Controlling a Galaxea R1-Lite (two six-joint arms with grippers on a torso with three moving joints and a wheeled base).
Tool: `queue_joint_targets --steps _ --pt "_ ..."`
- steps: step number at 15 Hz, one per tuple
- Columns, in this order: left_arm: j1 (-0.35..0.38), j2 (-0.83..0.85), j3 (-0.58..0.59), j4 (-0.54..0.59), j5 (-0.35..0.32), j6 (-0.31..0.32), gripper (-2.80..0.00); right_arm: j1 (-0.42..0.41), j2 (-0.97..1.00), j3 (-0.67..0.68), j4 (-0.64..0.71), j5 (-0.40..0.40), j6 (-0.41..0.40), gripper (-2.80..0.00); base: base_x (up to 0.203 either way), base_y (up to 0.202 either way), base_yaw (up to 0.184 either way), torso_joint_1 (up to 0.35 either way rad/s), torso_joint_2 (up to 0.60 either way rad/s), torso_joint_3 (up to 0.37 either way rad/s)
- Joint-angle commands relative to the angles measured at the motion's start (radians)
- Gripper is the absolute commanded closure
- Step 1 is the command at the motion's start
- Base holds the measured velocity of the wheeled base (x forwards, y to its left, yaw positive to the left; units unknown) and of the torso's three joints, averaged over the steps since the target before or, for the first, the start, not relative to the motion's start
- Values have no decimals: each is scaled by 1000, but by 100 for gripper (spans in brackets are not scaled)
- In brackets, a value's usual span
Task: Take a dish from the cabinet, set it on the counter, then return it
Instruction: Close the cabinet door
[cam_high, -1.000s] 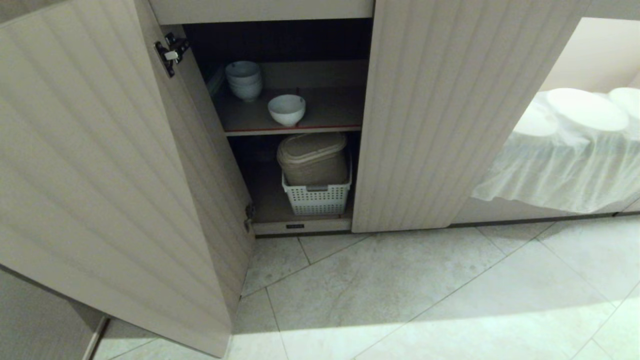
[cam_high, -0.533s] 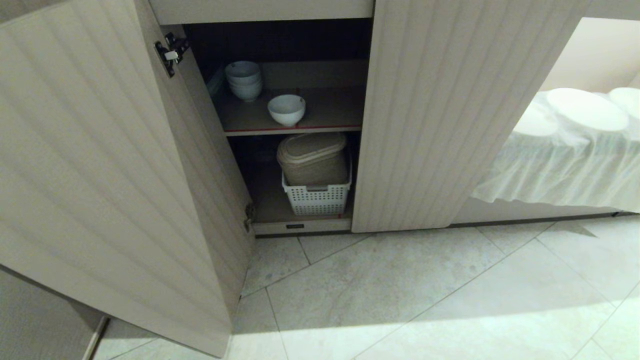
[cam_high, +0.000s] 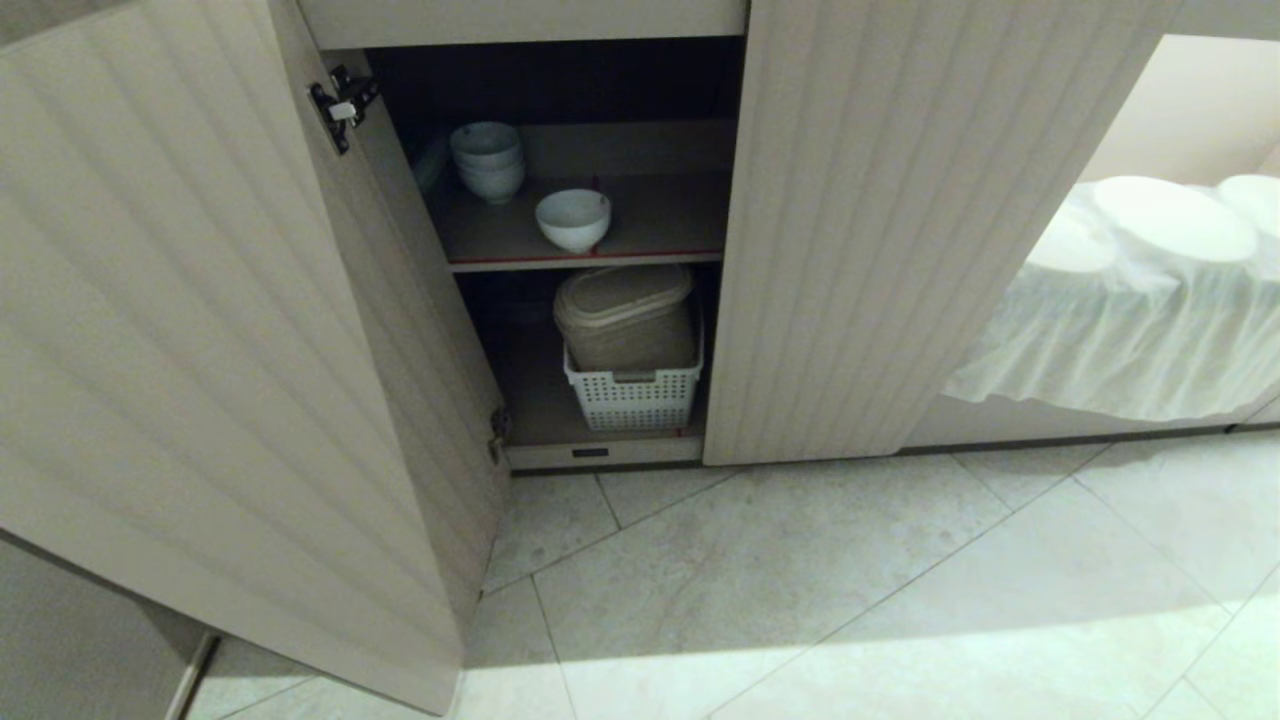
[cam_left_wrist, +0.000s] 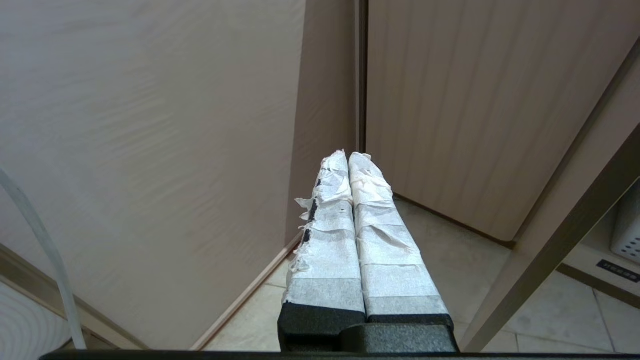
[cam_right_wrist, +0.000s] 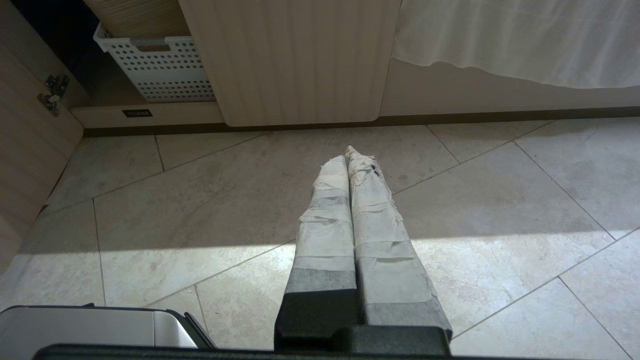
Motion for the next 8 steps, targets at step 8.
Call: queue_joint_targets --steps 8 --pt "0 53 -30 2 14 -4 0 0 0 0 0 0 1 0 0 0 0 0 0 0"
